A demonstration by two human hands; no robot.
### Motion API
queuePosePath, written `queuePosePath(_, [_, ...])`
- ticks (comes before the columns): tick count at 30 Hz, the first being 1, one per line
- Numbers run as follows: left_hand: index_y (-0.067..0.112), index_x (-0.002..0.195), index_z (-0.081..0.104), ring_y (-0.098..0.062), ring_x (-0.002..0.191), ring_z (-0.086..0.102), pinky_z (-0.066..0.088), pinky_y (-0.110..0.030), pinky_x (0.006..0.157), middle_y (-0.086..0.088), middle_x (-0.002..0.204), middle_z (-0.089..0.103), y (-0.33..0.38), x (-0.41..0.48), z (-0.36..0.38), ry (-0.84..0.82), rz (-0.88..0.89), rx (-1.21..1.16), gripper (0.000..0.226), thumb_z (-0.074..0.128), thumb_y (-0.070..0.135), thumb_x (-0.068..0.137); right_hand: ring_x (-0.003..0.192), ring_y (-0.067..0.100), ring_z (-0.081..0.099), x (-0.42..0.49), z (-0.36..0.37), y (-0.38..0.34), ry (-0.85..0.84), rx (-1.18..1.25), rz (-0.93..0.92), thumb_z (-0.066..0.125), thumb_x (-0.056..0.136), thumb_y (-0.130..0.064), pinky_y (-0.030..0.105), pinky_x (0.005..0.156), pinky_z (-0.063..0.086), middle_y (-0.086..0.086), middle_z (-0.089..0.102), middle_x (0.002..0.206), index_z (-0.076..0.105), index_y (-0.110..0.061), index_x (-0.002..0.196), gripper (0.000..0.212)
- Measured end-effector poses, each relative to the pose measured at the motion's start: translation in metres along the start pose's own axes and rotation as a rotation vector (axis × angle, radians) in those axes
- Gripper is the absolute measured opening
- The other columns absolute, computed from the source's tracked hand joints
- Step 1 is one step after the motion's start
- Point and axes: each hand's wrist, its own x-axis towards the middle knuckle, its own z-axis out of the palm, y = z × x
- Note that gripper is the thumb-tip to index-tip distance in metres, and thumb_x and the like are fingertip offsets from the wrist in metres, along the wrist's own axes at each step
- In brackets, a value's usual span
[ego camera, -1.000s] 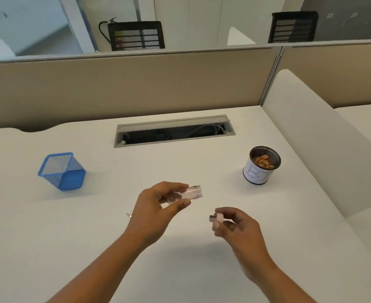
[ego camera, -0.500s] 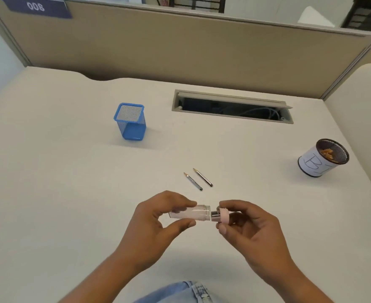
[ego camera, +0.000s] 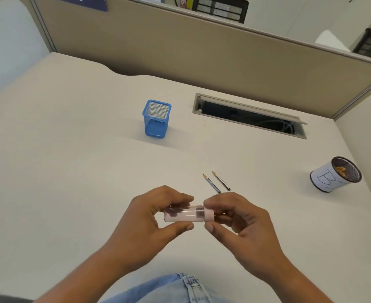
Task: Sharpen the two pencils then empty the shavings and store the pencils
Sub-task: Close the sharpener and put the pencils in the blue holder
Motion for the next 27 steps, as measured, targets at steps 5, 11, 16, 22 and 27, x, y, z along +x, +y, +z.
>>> queuePosePath(5, [0.037, 0.104, 0.072, -0.011, 0.092, 0.065, 0.048, -0.017, 0.077, 0.015, 0.098, 0.067, 0.001, -0.002, -0.008, -0.069, -0.005, -0.031, 0.028, 0.076, 0.026, 0.079, 0.088, 0.024, 0.073, 0.005, 0.006, -0.007, 0.01, 0.009, 0.063, 0.08, 0.076, 0.003, 0.024, 0.08, 0.057, 0.003, 0.077, 0.097, 0.076, -0.022, 0.1, 0.035])
queuePosePath(11, [0.035, 0.103, 0.073, -0.013, 0.088, 0.065, 0.049, -0.019, 0.074, 0.014, 0.096, 0.067, 0.005, -0.002, -0.006, 0.019, 0.08, -0.006, 0.029, 0.075, 0.026, 0.076, 0.078, 0.017, 0.074, 0.007, 0.003, -0.017, 0.013, 0.058, 0.139, 0.085, 0.068, -0.02, 0.021, 0.072, 0.056, 0.007, 0.079, 0.088, 0.077, -0.019, 0.095, 0.028])
queuePosePath(16, [0.036, 0.103, 0.073, -0.012, 0.087, 0.064, 0.047, -0.016, 0.073, 0.015, 0.094, 0.066, 0.007, 0.001, -0.002, 0.024, 0.111, 0.002, 0.029, 0.076, 0.026, 0.076, 0.064, 0.02, 0.068, 0.006, 0.001, -0.024, 0.03, 0.062, 0.141, 0.083, 0.073, -0.034, 0.025, 0.064, 0.056, 0.013, 0.074, 0.075, 0.077, -0.025, 0.093, 0.022])
queuePosePath(22, [0.034, 0.103, 0.074, -0.013, 0.087, 0.065, 0.05, -0.022, 0.072, 0.014, 0.093, 0.066, 0.006, 0.002, 0.002, 0.024, 0.104, -0.012, 0.029, 0.076, 0.027, 0.076, 0.073, 0.02, 0.073, 0.007, -0.007, -0.027, -0.023, 0.021, 0.179, 0.082, 0.074, -0.021, 0.023, 0.067, 0.056, 0.007, 0.079, 0.083, 0.077, -0.022, 0.098, 0.024])
queuePosePath(27, [0.032, 0.103, 0.075, -0.013, 0.086, 0.066, 0.051, -0.023, 0.072, 0.013, 0.091, 0.067, 0.009, 0.004, 0.005, 0.041, 0.141, 0.001, 0.029, 0.077, 0.024, 0.075, 0.068, 0.017, 0.07, 0.006, -0.012, -0.027, -0.012, 0.068, 0.198, 0.081, 0.067, -0.015, 0.021, 0.065, 0.055, 0.008, 0.079, 0.08, 0.079, -0.016, 0.095, 0.029])
